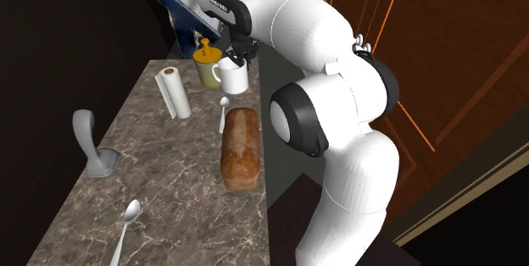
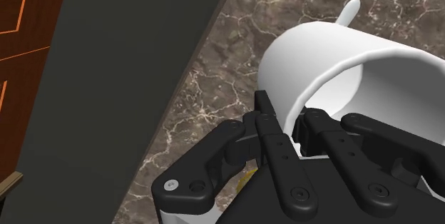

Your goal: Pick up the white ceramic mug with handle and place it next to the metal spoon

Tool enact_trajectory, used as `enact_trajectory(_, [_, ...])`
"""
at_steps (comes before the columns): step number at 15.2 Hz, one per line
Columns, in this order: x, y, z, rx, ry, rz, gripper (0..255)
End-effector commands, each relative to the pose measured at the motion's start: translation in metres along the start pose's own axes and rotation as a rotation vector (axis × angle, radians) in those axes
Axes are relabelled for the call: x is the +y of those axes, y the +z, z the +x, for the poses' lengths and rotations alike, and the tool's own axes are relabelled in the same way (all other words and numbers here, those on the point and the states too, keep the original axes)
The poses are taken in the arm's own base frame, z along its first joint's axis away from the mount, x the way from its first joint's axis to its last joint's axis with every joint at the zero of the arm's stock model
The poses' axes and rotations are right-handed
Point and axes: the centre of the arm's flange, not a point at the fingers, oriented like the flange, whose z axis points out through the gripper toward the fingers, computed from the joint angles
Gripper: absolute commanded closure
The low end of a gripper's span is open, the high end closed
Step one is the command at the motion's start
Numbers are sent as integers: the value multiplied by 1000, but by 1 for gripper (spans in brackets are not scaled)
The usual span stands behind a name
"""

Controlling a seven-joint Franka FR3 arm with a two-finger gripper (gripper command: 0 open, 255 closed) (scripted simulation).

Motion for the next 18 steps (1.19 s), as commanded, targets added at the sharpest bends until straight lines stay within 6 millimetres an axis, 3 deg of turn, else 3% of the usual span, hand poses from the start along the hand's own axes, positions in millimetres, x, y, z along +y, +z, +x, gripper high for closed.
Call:
enact_trajectory(1, [1,-11,0,0,0,0,255])
enact_trajectory(6, [1,-36,-1,0,0,0,255])
enact_trajectory(18, [-143,-32,-69,0,0,0,255])
